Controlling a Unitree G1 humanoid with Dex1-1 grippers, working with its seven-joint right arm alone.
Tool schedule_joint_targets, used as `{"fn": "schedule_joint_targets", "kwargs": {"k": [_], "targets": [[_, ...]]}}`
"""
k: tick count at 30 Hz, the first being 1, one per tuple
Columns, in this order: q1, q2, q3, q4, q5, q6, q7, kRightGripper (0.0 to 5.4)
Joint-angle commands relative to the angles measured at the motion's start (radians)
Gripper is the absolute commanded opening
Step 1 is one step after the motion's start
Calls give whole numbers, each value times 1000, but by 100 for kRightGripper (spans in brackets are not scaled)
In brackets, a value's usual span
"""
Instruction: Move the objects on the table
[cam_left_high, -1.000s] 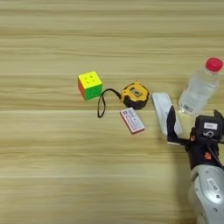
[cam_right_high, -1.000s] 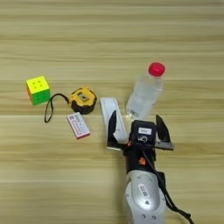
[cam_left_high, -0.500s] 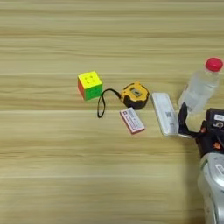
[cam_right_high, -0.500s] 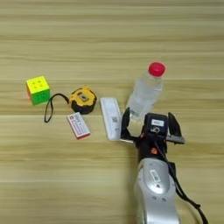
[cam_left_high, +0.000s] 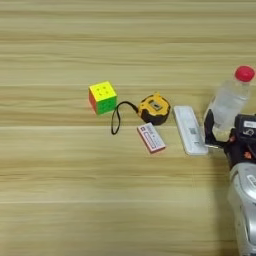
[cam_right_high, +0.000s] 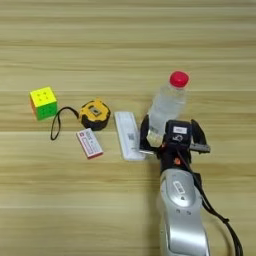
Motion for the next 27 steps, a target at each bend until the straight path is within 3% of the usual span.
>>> {"fn": "schedule_joint_targets", "kwargs": {"k": [1,27], "targets": [[-66,-30,-10,-4,-1,-42,4,539],[-226,-71,-31,175,20,-72,14,539]]}}
